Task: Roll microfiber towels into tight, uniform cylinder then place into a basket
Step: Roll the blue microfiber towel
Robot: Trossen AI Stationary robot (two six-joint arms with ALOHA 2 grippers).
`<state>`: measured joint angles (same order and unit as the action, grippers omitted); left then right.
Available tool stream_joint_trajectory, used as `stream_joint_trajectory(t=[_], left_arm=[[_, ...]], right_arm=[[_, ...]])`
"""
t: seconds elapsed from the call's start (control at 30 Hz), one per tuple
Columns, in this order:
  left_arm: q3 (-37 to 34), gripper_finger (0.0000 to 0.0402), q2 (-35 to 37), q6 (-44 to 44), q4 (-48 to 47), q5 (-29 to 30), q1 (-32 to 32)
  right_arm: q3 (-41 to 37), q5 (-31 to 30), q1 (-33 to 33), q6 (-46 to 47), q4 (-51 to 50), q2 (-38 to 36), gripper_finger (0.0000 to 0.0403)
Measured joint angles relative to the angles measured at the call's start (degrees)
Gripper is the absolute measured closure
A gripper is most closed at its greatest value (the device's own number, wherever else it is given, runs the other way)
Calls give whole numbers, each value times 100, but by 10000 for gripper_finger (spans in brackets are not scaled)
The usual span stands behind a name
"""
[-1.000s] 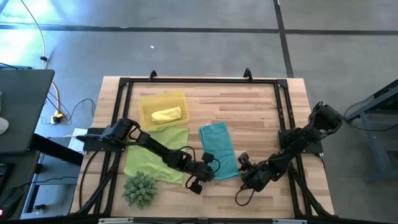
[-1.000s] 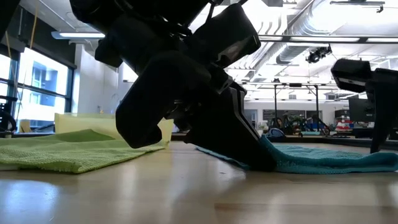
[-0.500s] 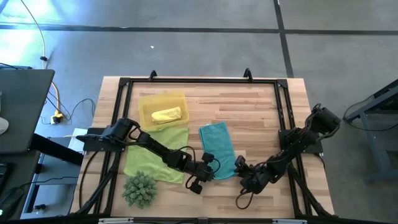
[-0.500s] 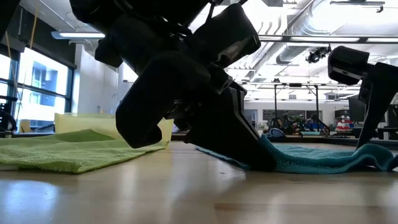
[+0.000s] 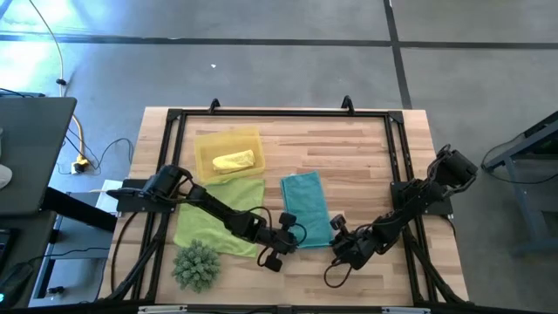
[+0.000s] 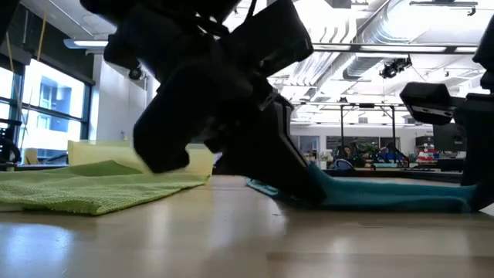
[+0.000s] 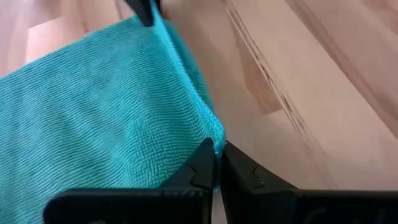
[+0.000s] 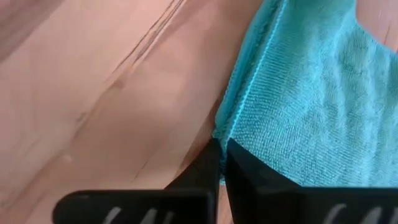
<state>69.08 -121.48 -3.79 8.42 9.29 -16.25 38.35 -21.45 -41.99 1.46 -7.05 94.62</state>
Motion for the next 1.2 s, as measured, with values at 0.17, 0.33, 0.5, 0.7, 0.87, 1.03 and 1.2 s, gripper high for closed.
stream_joint_trajectory(t=[0.17, 0.33, 0.5, 0.7, 0.87, 1.03, 1.2], left_arm=[[17, 396, 136, 708, -10, 13, -7], [37, 396, 130, 1474, -13, 19, -44], [39, 396, 132, 2226, 66, -218, -122], [42, 396, 137, 3142, 177, -385, -239], [42, 396, 140, 3640, 178, -263, -306], [46, 396, 172, 3919, 182, -97, -308], [55, 397, 403, 3948, -214, 313, -308]], right_arm=[[-6, 484, 141, 238, 4, -134, 401], [-4, 837, 353, 259, 7, -196, 402], [-6, 1237, 622, 261, 18, -356, 402], [-9, 2073, 981, 289, 296, -565, 402], [-11, 2876, 1237, 577, 695, -698, 403], [-11, 2865, 1476, 760, 684, -679, 403], [-9, 2760, 1677, 773, 666, -679, 403]])
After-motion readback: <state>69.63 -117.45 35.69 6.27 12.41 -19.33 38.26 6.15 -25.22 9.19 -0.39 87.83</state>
